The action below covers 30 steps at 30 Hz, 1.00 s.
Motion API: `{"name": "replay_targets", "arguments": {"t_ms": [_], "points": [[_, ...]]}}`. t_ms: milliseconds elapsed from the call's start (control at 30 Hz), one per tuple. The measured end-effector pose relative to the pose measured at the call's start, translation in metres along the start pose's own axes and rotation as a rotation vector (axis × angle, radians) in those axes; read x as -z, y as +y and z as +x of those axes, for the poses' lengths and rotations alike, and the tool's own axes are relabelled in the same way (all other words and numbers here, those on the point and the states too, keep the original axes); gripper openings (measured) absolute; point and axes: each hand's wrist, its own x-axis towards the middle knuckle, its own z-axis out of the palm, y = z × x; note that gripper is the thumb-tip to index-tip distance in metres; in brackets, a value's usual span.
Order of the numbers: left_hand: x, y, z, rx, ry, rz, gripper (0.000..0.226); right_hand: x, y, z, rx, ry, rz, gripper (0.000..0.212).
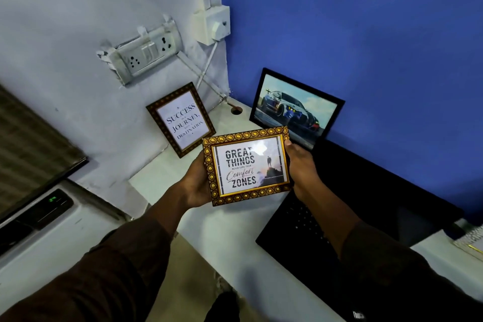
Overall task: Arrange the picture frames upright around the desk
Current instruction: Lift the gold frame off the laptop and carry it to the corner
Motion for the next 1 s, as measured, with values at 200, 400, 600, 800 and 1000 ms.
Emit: {"name": "replay_targets", "arguments": {"t_ms": [200,400,600,800,1000], "points": [[0.023,0.028,0.013,-0.029,0.048,-0.054,0.072,-0.018,-0.004,0.019,0.083,-0.042,-0.031,0.035],[0.043,0.051,0.037,-0.067,0.111,-0.021,0.068,-0.039,0.001,0.046,0.052,-0.037,-0.075,0.04],[0.073,0.065,0.069,-0.1,0.149,0.013,0.059,-0.061,0.014,0.071,-0.123,-0.06,-0.028,0.052],[0.102,0.072,0.105,-0.144,0.215,0.039,0.062,-0.082,0.034,0.099,-0.221,0.031,0.016,0.068],[0.121,0.072,0.14,-0.15,0.242,0.093,0.062,-0.097,0.057,0.129,-0.287,0.109,0.074,0.064]]}}
